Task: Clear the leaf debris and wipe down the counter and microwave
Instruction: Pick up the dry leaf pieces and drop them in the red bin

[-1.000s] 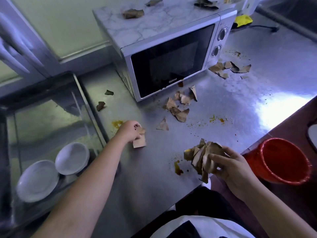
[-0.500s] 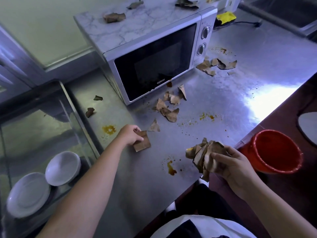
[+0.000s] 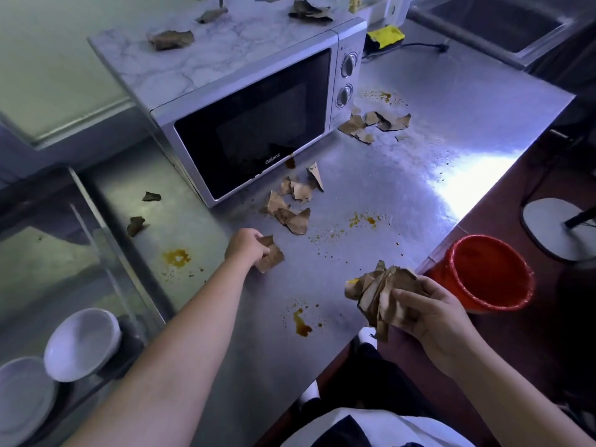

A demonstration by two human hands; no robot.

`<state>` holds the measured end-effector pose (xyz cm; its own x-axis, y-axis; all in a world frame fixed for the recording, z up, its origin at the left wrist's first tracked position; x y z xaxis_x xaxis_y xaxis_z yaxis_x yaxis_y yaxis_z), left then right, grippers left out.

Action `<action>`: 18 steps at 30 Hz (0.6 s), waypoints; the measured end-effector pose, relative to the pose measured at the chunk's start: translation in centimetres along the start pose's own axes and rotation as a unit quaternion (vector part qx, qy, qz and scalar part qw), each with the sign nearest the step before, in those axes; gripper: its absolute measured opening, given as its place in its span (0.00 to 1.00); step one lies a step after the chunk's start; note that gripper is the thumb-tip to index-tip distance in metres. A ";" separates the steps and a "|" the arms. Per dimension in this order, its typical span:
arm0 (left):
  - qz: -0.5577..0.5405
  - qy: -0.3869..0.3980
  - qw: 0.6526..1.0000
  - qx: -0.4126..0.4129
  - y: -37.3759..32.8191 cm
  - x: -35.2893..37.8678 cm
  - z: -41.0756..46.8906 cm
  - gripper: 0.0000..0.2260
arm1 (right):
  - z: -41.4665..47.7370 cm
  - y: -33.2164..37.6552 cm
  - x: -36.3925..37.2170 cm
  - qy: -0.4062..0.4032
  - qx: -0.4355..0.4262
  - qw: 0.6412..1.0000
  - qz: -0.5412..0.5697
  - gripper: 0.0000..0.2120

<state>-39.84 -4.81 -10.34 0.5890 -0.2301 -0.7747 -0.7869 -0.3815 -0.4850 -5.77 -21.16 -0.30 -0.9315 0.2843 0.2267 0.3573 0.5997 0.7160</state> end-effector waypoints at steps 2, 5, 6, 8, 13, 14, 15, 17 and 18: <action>0.028 -0.032 0.999 0.007 -0.6 -0.8 -0.8 0.08 | 0.1 0.0 0.2 0.010 0.000 1.000 -0.001 0.13; -0.018 -0.051 0.998 0.041 -2.0 -1.3 -2.3 0.05 | 0.2 0.4 1.2 0.040 -0.004 0.999 -0.014 0.14; -0.056 -0.044 0.996 0.051 -2.5 -1.2 -3.1 0.07 | 0.1 0.6 2.0 0.060 -0.004 0.998 -0.023 0.14; -0.149 -0.024 0.987 0.062 -3.4 -1.1 -5.1 0.09 | 0.1 0.7 3.4 0.092 -0.006 0.995 -0.042 0.13; -0.393 0.047 0.915 0.079 -6.2 -0.6 -11.6 0.10 | 0.8 1.4 6.5 0.116 -0.004 0.991 -0.060 0.12; -0.422 0.053 0.901 0.083 -6.8 -0.8 -12.7 0.10 | 1.0 1.6 7.2 0.126 -0.004 0.990 -0.062 0.13; -0.446 0.057 0.889 0.084 -7.3 -1.0 -13.6 0.09 | 1.1 1.9 7.8 0.135 -0.004 0.989 -0.066 0.13; -0.495 0.072 0.862 0.083 -8.2 -1.4 -15.1 0.10 | 1.4 2.4 8.7 0.149 -0.005 0.986 -0.078 0.14; -0.521 0.084 0.845 0.081 -8.7 -1.4 -15.8 0.11 | 1.5 2.5 9.0 0.152 -0.006 0.985 -0.084 0.14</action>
<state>-30.98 -15.29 1.37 0.9851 0.0267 0.1699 0.1691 -0.3310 -0.9284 -13.17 -15.93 2.54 -0.9551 -0.0566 0.2909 0.1974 0.6105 0.7670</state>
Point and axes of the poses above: each hand's wrist, its own z-axis towards the middle knuckle, its own x-axis out of the palm, y = z × x, the point moved 10 cm from there along z, towards the middle knuckle, and after that the axes turned 6 degrees about x, right-handed, at the moved point
